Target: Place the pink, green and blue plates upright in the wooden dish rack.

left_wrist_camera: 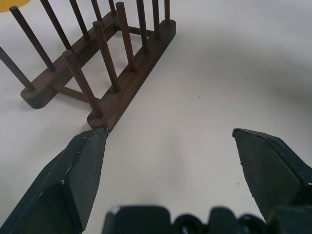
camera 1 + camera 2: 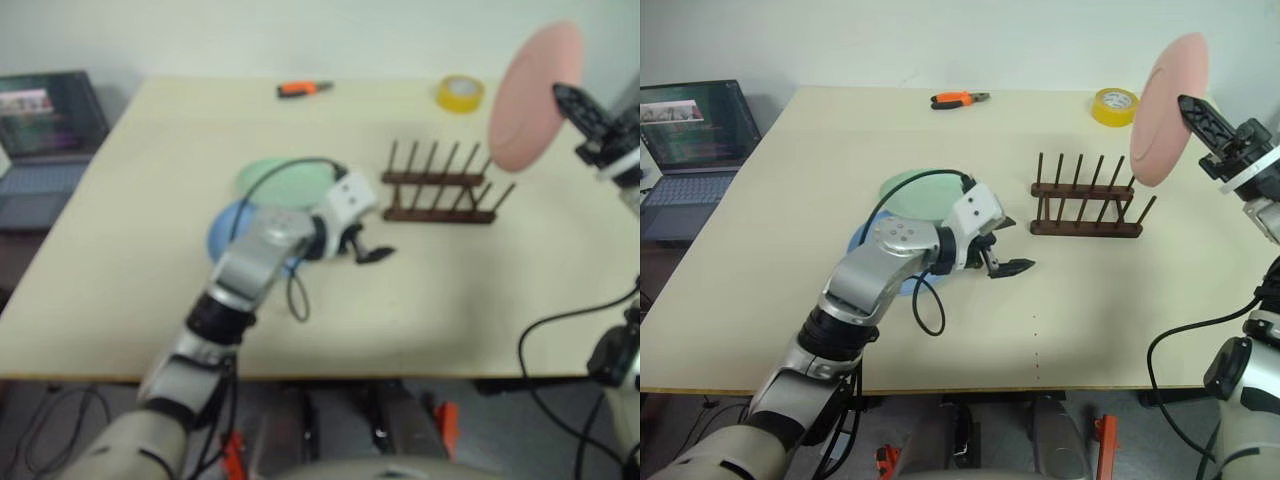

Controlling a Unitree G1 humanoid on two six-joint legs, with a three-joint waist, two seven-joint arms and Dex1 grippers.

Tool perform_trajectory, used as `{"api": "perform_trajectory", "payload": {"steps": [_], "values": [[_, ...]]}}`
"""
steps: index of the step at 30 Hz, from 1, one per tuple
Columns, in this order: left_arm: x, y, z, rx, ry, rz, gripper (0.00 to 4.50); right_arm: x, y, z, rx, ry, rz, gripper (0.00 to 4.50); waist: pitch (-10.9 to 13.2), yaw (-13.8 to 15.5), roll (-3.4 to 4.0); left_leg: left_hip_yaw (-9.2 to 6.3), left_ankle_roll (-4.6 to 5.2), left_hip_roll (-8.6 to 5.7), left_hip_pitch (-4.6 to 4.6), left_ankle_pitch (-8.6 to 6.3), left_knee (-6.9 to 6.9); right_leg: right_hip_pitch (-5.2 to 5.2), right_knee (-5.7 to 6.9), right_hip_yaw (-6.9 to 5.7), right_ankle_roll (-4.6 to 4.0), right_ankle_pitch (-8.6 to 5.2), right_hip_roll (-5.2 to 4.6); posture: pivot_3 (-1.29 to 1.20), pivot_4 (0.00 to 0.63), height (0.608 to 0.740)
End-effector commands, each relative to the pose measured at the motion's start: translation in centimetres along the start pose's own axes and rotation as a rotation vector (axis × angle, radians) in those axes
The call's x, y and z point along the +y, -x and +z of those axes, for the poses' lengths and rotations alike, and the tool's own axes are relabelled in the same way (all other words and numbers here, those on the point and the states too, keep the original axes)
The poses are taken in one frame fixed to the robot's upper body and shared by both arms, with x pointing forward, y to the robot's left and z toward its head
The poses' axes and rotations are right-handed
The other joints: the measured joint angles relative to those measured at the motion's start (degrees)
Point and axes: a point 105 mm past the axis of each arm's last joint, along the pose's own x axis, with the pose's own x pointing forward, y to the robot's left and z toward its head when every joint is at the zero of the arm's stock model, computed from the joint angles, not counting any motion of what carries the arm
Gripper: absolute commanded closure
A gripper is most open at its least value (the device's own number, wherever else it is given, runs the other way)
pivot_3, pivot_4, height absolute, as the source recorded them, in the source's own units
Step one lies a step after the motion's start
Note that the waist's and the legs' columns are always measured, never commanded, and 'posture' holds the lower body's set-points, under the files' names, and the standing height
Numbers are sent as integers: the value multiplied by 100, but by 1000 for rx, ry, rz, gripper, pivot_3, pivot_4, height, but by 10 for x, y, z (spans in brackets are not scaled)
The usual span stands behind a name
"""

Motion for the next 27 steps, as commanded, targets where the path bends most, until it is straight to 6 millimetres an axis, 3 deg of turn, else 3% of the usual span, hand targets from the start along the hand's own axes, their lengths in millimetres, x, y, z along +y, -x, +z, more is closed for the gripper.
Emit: {"api": "perform_trajectory", "payload": {"steps": [1, 27], "values": [[-4, 2, 12, -37, -38, 1, 0, 8, 1, 14, -44, 40, 27, 4484, 0, 0, 0, 0, 0, 0, 0, 0, 0, 0, 0, 0, 0, 0, 0, 0, 150, 740], [-4, 0, 12, -34, -44, 1, 0, -1, 3, 5, 44, 72, -54, 4484, 0, 0, 0, 0, 0, 0, -2, 0, -1, -1, -2, -1, 0, 0, 0, 0, 150, 740]]}}
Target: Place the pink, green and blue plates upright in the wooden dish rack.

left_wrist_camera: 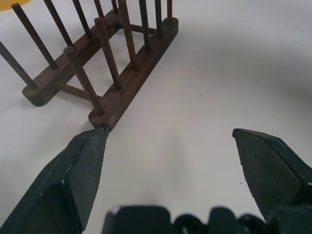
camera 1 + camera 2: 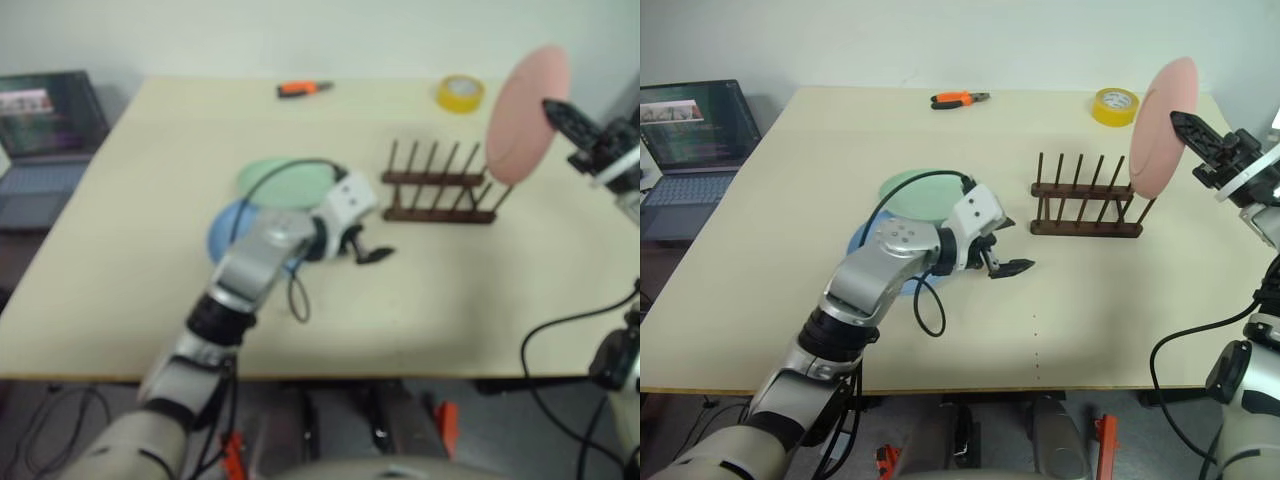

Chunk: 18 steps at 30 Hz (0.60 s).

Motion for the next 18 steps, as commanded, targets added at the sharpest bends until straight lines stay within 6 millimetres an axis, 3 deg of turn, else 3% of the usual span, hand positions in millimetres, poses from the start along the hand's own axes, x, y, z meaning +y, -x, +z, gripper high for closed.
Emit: {"api": "perform_trajectory", "payload": {"steps": [1, 7, 11, 18], "values": [[-4, 1, 13, -39, -41, -7, 0, 8, 2, 15, -22, 56, 21, 4484, 0, 0, 0, 0, 0, 0, 0, 0, 0, 0, 0, 0, 0, 0, 0, 0, 150, 740], [-4, 1, 13, -39, -41, -7, 0, 8, 2, 15, -22, 57, 21, 4484, 0, 0, 0, 0, 0, 0, -1, 0, 0, 0, 0, 0, 0, 0, 0, 0, 150, 740], [-3, 0, 13, -37, -41, -4, 0, -7, -2, 6, 48, 44, -82, 4484, 0, 0, 0, 0, 0, 0, -1, 0, 0, -1, 0, 0, 0, 0, 0, 0, 150, 740], [-2, -2, 12, -33, -41, -3, 0, -11, -1, 5, 72, 35, -128, 4484, 0, 2, 0, -1, 0, 0, -1, 0, 1, -1, 0, 0, 0, 0, 0, 0, 150, 740]]}}
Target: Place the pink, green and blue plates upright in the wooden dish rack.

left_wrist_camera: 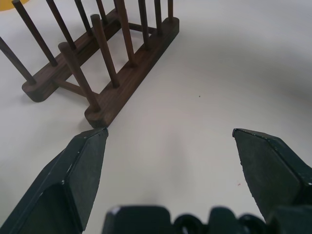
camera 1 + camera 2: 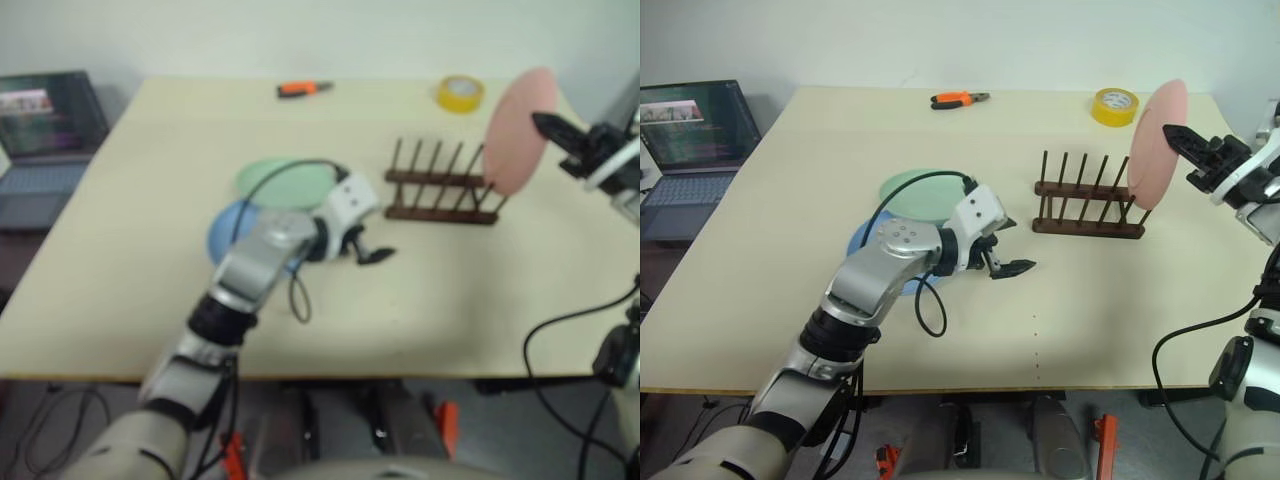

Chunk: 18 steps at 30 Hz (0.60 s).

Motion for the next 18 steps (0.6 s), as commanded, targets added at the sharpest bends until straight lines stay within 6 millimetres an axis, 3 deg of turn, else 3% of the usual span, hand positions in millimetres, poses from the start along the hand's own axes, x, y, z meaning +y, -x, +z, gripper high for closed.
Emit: {"api": "perform_trajectory", "payload": {"steps": [1, 11, 14, 18], "values": [[-2, -1, 12, -31, -42, -3, 0, 1, 4, 15, -13, 43, -33, 4484, 0, 1, 0, 0, 0, 0, 0, 0, 0, 0, 0, 0, 0, 0, 0, 0, 150, 740], [-3, -2, 12, -32, -42, -4, 0, 3, 5, 6, 43, 86, -33, 4484, 0, 2, 0, 0, 0, 0, -2, 0, 0, -1, -1, -1, 0, 0, 0, 0, 150, 740], [-4, -3, 12, -31, -43, -5, 0, 4, 6, 9, 27, 90, -22, 3768, 0, 0, 0, 0, 0, 0, -2, 0, -1, -1, -1, 0, 0, 0, 0, 0, 150, 740], [-3, -3, 12, -30, -46, -4, 0, 6, 7, 12, 14, 119, -16, 2350, 0, -1, 0, 0, 0, 0, -2, 0, -2, -2, -2, 0, 0, 0, 0, 0, 150, 740]]}}
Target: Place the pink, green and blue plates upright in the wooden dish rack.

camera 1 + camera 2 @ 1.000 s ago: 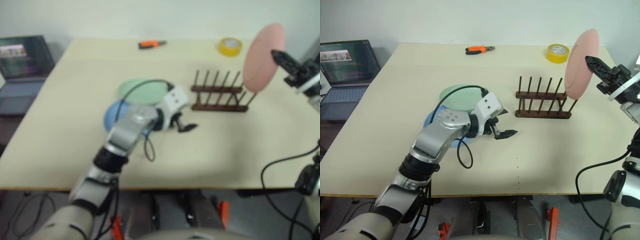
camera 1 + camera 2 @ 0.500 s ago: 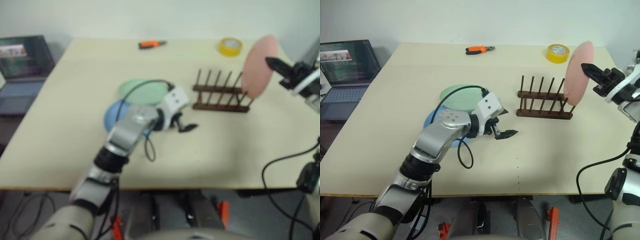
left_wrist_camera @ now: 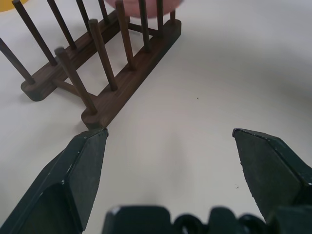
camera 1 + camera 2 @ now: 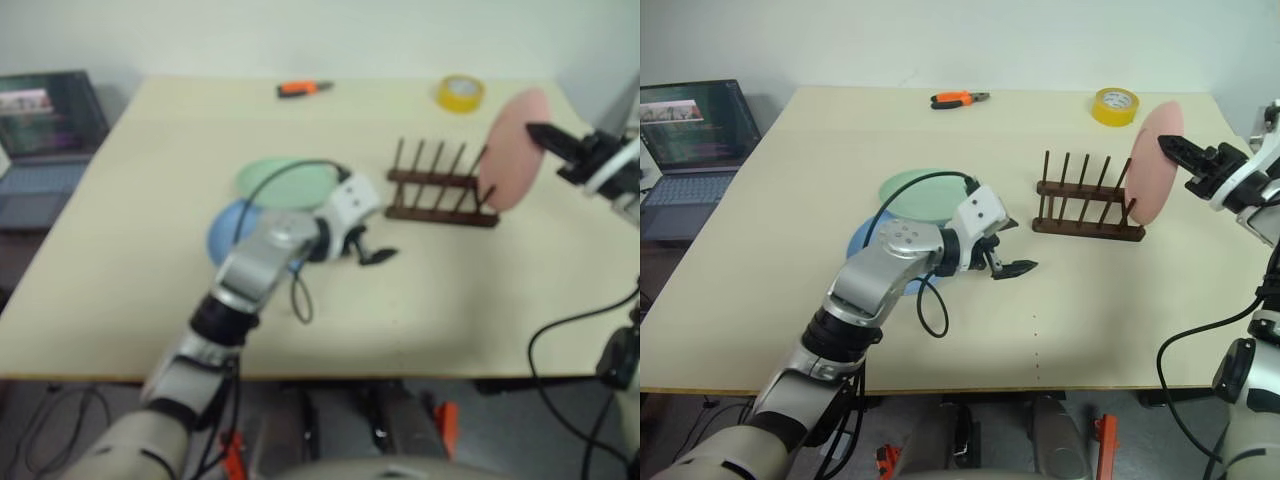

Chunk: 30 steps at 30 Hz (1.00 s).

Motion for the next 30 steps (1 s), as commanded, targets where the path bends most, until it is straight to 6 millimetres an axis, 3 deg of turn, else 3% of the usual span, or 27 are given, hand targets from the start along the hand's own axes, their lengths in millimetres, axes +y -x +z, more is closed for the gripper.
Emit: {"api": "perform_trajectory", "payload": {"steps": [1, 3, 8, 14, 22, 24, 27, 30], "values": [[-1, -1, 11, -26, -46, 2, 0, 10, 6, 20, -52, 92, 18, 2009, 0, 0, 0, 0, 0, 0, 0, 0, 0, 0, 0, 0, 0, 0, 0, 0, 150, 740], [-1, 0, 11, -25, -48, 3, 0, 10, 7, 22, -59, 116, 15, 1349, 0, 0, 0, 0, 0, 0, 0, 0, 0, 0, 0, 0, 0, 0, 0, 0, 150, 740], [4, 2, 11, -27, -50, 17, 0, 11, 12, 31, -72, 187, 3, 1349, 0, 0, 0, 1, 0, 0, 0, 0, 0, 0, 0, 1, 0, 0, 0, 0, 150, 740], [19, 17, 19, -38, -77, 66, 0, 12, 26, 39, -1, 425, -40, 1349, 0, 0, 0, 0, 0, 0, -1, 0, -2, -2, -3, 0, 0, -1, 0, 0, 150, 740], [69, 86, 38, -64, -12, 233, 0, 74, 43, 72, 11, 726, 144, 1349, 3, -47, 2, -1, -1, 6, 3, 0, -8, -7, 1, -1, -6, -4, 7, 0, 150, 740], [77, 97, 39, -66, -4, 266, 0, 82, 42, 71, 10, 738, 179, 1349, 3, -51, 2, -2, -1, 8, 6, 0, -9, -5, 0, -2, -6, -4, 7, 0, 150, 740], [108, 129, 40, -79, 37, 417, 0, 104, 33, 61, 15, 754, 275, 1349, 5, -43, -1, -1, -1, 5, 5, 0, -6, -2, -1, -4, -5, -4, 1, 0, 150, 740], [129, 150, 29, -54, 80, 515, 0, 122, 26, 48, 23, 746, 361, 1349, 5, -47, -1, 1, -1, 6, 6, 0, -5, -3, 0, -2, -3, -3, 0, 0, 150, 740]]}}
